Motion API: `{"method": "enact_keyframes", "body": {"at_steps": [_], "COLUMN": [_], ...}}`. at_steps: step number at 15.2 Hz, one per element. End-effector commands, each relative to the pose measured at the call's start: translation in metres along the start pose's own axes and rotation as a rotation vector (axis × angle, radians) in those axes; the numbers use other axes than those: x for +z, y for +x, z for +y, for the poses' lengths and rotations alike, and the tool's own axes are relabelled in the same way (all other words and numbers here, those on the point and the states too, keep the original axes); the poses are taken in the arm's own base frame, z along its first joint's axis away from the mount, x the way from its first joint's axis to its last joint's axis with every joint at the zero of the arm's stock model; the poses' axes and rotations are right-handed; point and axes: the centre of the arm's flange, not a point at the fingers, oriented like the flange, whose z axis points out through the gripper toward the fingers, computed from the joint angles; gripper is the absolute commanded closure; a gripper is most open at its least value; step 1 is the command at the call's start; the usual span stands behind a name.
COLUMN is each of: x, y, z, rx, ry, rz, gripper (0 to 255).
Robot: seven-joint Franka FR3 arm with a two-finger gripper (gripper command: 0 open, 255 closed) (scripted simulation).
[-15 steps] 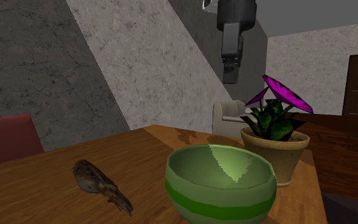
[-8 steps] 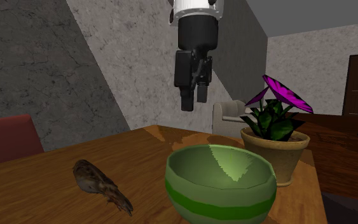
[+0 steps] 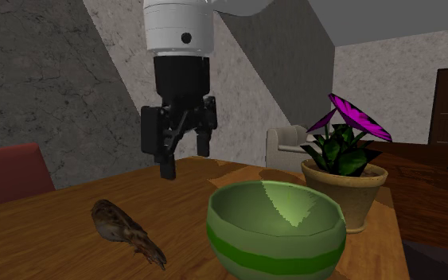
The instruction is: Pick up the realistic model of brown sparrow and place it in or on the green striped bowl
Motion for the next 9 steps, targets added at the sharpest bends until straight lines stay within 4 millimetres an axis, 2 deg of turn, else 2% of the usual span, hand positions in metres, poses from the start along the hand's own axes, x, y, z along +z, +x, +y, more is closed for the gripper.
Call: {"method": "enact_keyframes", "body": {"at_steps": [1,9], "x": [0.013,0.065], "y": [0.016,0.086], "z": [-0.017,-0.085], "rx": [0.013,0.056], "ry": [-0.018,-0.085], "rz": [0.006,0.025], "gripper": [0,0]}}
